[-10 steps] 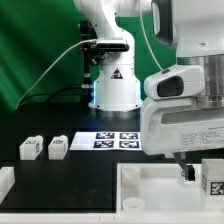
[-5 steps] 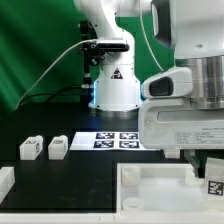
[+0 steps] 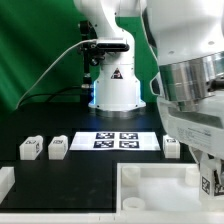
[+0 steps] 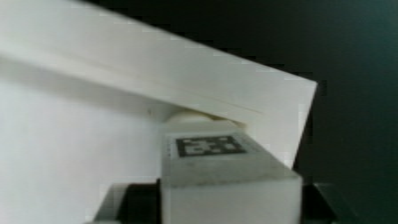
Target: Assemble one leg
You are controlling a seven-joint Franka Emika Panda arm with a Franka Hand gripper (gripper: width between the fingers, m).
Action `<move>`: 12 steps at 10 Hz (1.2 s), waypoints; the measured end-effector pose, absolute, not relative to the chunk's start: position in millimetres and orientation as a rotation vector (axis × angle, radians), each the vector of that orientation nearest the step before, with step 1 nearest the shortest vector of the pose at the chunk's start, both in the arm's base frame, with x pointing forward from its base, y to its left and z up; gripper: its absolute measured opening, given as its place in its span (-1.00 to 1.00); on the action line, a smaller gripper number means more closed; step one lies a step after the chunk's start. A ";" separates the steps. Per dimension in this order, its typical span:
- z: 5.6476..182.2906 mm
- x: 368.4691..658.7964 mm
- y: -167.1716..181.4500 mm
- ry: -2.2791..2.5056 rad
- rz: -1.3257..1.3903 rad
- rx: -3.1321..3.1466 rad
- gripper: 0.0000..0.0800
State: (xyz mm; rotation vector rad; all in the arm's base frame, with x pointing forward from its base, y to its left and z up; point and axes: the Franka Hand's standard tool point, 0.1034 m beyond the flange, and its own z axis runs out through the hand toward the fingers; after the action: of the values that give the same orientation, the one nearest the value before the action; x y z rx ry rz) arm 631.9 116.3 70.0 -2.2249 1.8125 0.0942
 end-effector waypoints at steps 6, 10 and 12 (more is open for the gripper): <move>67.9 629.6 117.4 2.256 0.209 -1.768 -0.23; 65.7 625.9 120.1 2.118 0.190 -1.931 0.49; 68.2 622.4 122.5 1.844 0.169 -2.212 0.62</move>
Offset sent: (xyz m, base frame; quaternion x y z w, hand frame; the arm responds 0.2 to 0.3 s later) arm 0.0061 -0.0074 0.0016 0.0030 -0.0037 0.1695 0.9855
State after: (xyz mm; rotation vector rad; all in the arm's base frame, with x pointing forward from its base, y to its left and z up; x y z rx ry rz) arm 622.4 122.5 68.2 -2.2122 1.8436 0.1690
